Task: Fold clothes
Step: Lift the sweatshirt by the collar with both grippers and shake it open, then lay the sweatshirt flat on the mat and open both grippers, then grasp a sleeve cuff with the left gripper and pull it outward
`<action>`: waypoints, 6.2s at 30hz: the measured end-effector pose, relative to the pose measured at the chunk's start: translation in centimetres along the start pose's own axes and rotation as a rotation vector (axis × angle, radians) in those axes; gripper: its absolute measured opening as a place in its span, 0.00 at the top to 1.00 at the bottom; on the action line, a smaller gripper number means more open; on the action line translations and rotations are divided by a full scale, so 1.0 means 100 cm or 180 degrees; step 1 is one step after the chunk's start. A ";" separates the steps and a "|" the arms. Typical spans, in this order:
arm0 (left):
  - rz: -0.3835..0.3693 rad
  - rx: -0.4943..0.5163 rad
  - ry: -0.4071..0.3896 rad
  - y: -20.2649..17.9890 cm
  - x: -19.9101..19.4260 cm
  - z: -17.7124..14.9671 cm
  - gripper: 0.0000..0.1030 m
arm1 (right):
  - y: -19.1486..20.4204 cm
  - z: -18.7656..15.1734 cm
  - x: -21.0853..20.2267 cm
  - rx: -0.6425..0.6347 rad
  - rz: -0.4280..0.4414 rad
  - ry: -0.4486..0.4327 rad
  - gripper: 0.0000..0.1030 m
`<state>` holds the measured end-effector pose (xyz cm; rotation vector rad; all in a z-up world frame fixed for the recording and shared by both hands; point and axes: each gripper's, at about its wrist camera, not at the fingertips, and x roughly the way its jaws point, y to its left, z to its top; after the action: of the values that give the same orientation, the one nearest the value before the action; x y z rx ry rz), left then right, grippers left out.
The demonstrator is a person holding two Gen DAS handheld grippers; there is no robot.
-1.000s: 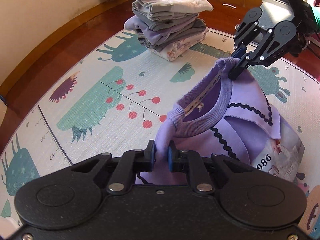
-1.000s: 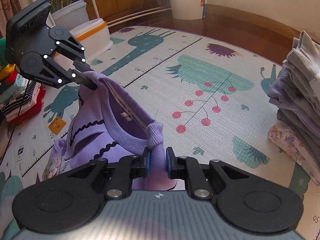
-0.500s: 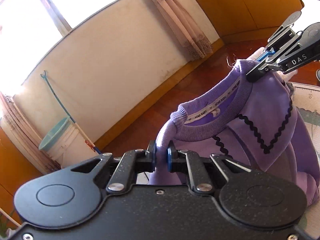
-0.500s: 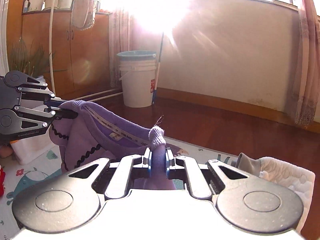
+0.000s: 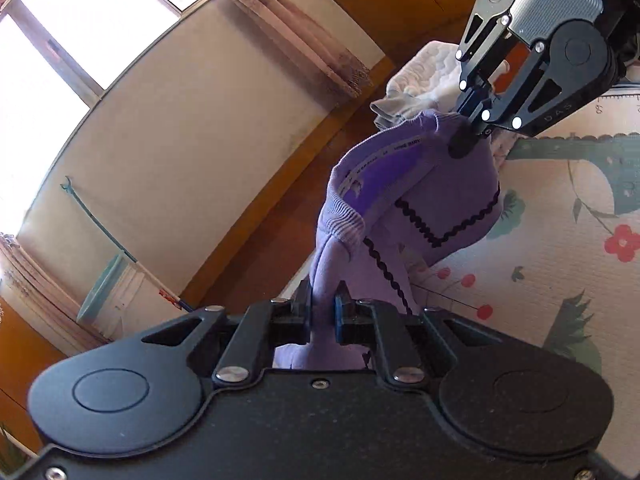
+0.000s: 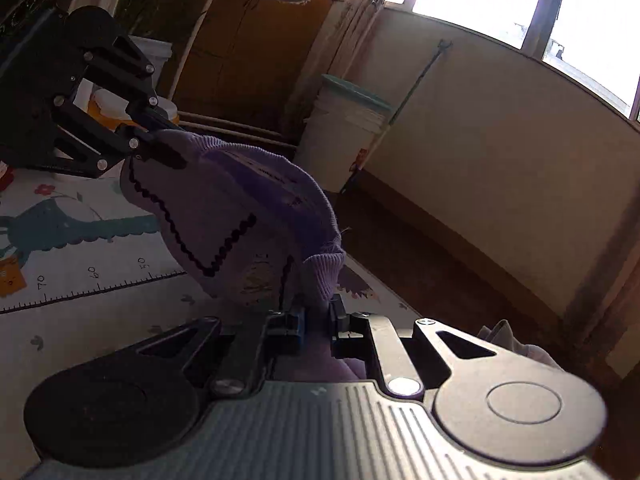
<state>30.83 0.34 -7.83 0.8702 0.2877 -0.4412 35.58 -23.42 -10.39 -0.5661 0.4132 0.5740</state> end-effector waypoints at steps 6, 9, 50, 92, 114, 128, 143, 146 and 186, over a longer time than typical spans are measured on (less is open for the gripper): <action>-0.0599 0.0366 0.0253 -0.078 -0.014 -0.049 0.91 | 0.058 -0.080 -0.001 -0.0419 0.0453 0.0524 0.88; -0.0784 0.0426 0.0267 -0.090 -0.027 -0.058 0.91 | 0.076 -0.091 -0.023 -0.0500 0.0504 0.0584 0.88; -0.1462 0.1836 -0.0221 -0.275 -0.142 -0.167 0.92 | 0.252 -0.194 -0.152 -0.2116 0.1437 0.0525 0.76; -0.1320 -0.3012 0.1182 -0.065 -0.058 -0.180 0.45 | 0.152 -0.119 -0.064 0.1543 0.1404 0.1272 0.48; -0.0424 -0.3807 0.1592 0.017 0.070 -0.242 0.47 | 0.124 -0.132 -0.060 0.1855 0.1331 0.1318 0.46; -0.0530 -0.3233 0.1752 0.006 0.093 -0.214 0.97 | 0.117 -0.126 -0.064 0.1673 0.1145 0.1139 0.45; 0.0291 -0.3036 0.1522 0.027 -0.035 -0.229 0.97 | 0.111 -0.142 -0.049 0.1727 0.1004 0.1302 0.40; 0.0443 -0.2901 0.1556 0.023 -0.051 -0.234 0.97 | 0.113 -0.147 -0.047 0.1710 0.0975 0.1376 0.40; 0.1125 -0.3058 0.2022 -0.023 -0.125 -0.311 0.64 | 0.123 -0.164 -0.037 0.1504 0.0777 0.1781 0.35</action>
<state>16.82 26.69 -23.33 0.0715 0.8286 0.3263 21.84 -26.16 -25.84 -0.2097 1.1264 0.5203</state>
